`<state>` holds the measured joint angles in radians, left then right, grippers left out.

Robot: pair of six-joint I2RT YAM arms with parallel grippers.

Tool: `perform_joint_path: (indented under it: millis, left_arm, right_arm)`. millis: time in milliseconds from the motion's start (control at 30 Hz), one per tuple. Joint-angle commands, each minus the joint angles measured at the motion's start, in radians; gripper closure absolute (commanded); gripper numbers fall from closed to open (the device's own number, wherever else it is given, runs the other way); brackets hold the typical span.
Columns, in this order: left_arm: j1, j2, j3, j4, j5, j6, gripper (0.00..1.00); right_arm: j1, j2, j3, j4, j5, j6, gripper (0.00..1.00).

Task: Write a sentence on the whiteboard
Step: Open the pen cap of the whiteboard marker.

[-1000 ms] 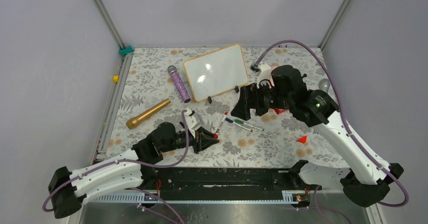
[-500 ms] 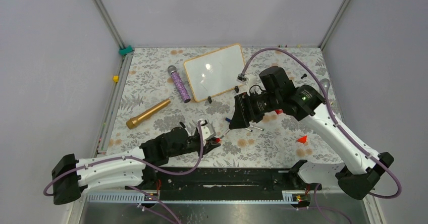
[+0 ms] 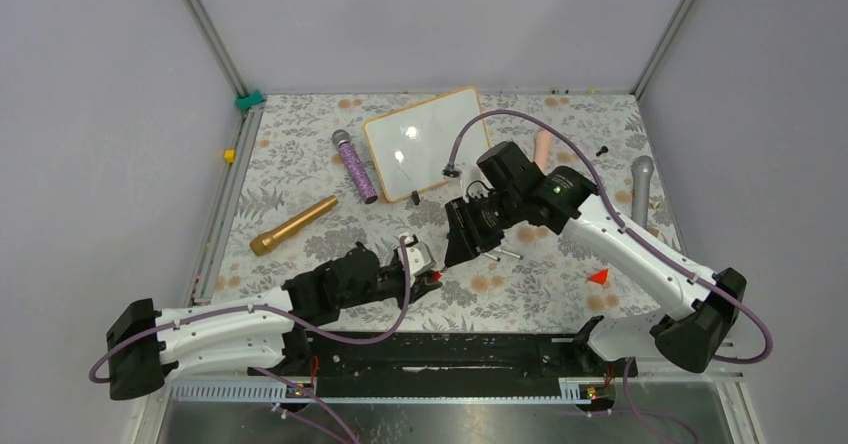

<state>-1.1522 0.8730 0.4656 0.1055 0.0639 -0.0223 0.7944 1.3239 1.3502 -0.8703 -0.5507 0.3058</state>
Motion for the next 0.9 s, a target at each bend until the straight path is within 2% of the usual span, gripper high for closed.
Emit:
perform_joint_path:
  millis: [0,67,100,233,500,667,800,867]
  left_arm:
    - [-0.005,0.01,0.048,0.062,-0.003,0.016,1.0]
    - [-0.007,0.015,0.051,0.06,-0.004,0.016,1.0]
    - [-0.007,0.017,0.051,0.057,-0.004,0.016,1.0]
    - [-0.01,0.017,0.052,0.059,-0.001,0.016,1.0]
    - [-0.017,0.018,0.065,0.045,0.002,0.016,1.0]
    - [-0.018,0.023,0.065,0.045,-0.001,0.016,1.0]
    - [-0.017,0.024,0.069,0.045,-0.01,0.016,1.0]
    - [-0.018,0.025,0.069,0.045,-0.014,0.016,1.0]
  right_arm:
    - [0.035,0.027,0.013,0.029,-0.004,-0.002,0.6]
    - [0.038,0.035,0.013,0.026,-0.005,-0.004,0.67]
    - [0.038,0.038,0.013,0.021,-0.004,-0.007,0.68]
    - [0.039,0.052,0.024,-0.003,0.017,-0.025,0.59]
    - [0.04,0.099,0.046,-0.034,0.015,-0.052,0.62]
    - [0.044,0.111,0.047,-0.033,0.003,-0.063,0.72]
    - [0.046,0.123,0.048,-0.045,-0.008,-0.079,0.73]
    - [0.046,0.127,0.045,-0.05,-0.013,-0.086,0.84]
